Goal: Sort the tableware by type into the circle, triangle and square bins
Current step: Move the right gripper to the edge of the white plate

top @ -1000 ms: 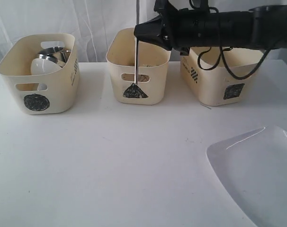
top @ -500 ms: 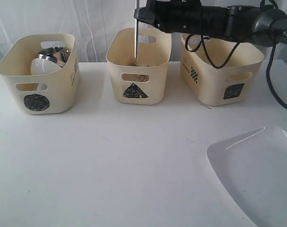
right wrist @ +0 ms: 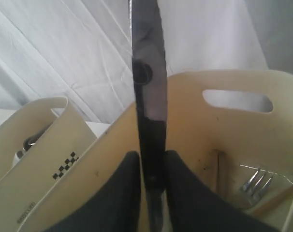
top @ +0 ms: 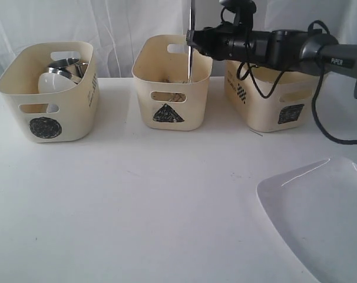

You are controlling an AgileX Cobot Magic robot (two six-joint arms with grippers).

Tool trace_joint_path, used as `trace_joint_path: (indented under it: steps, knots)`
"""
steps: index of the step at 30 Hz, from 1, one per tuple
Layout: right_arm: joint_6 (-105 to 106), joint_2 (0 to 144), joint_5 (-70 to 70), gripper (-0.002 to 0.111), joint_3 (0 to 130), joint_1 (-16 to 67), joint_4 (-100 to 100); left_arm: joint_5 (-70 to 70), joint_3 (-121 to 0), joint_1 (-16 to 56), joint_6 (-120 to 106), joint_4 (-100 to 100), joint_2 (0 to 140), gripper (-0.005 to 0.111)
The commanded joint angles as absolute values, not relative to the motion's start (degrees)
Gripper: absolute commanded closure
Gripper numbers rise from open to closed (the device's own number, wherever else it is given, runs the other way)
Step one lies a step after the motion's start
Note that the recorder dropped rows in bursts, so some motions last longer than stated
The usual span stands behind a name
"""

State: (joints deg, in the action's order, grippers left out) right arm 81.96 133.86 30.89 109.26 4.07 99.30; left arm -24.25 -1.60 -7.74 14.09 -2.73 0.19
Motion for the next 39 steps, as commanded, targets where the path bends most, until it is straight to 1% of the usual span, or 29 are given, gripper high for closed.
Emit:
trace_joint_path:
  steps: [1,3,4,7,9,11,12,15,19,22,24,27,30,32,33,34,36,37,39]
  knots:
    - [84.7,134.6,32.6,0.068,110.3,3.6,99.9,-27.5,-1.1,-7.9,14.1,-3.4,0.0,0.106]
    - [84.7,134.4,32.6,0.062,110.3,3.6,99.9,-27.5,-1.1,-7.9,14.1,-3.4,0.0,0.106]
    - [84.7,134.1,32.6,0.061,110.3,3.6,99.9,-27.5,-1.1,-7.9,14.1,-3.4,0.0,0.106]
    - [83.0,132.4,33.1,0.061,110.3,3.4,99.9,-27.5,-1.1,-7.9,14.1,-3.4,0.0,0.106]
    - [76.6,130.4,34.7,0.062,110.3,2.7,99.9,-27.5,-1.1,-7.9,14.1,-3.4,0.0,0.106]
    - [68.1,127.7,37.1,0.069,110.3,1.6,96.7,-27.5,-1.1,-7.9,14.1,-3.4,0.0,0.106]
    - [63.1,126.0,38.5,0.077,110.3,0.9,91.7,-27.5,-1.1,-7.9,14.1,-3.4,0.0,0.106]
    - [46.3,121.0,41.4,0.107,109.9,-1.2,69.6,-27.5,-1.1,-7.9,14.1,-3.4,0.0,0.106]
    - [13.3,113.2,48.0,0.108,107.6,-4.1,35.1,-27.5,-1.1,-7.9,14.1,-3.4,0.0,0.106]
    - [2.9,106.4,51.8,0.108,103.0,-6.2,18.5,-27.5,-1.1,-7.9,14.1,-3.4,0.0,0.106]
    - [1.2,101.6,54.6,0.108,99.1,-8.2,14.2,-27.5,-1.1,-7.9,14.1,-3.4,0.0,0.106]
    - [0.0,94.1,60.1,0.108,91.4,-13.6,10.9,-27.5,-1.1,-7.9,14.1,-3.4,0.0,0.106]
    - [0.0,88.7,65.7,0.108,82.1,-22.7,10.2,-27.5,-1.1,-7.9,14.1,-3.4,0.0,0.106]
    - [3.6,86.5,70.0,0.108,76.7,-30.0,10.4,-27.5,-1.1,-7.9,14.1,-3.4,0.0,0.106]
    - [5.3,85.8,70.0,0.108,74.8,-32.8,10.7,-27.5,-1.1,-7.9,14.1,-3.4,0.0,0.106]
    - [6.5,84.8,70.0,0.108,71.9,-36.8,12.1,-27.5,-1.1,-7.9,14.1,-3.4,0.0,0.106]
    - [10.6,83.9,70.0,0.108,68.5,-41.7,16.2,-27.5,-1.1,-7.9,14.1,-3.4,0.0,0.106]
    - [15.8,83.9,70.0,0.108,66.6,-44.6,20.9,-27.5,-1.1,-7.9,14.1,-3.4,0.0,0.106]
    - [25.7,83.9,70.0,0.108,64.6,-47.8,26.7,-27.5,-1.1,-7.9,14.1,-3.4,0.0,0.106]
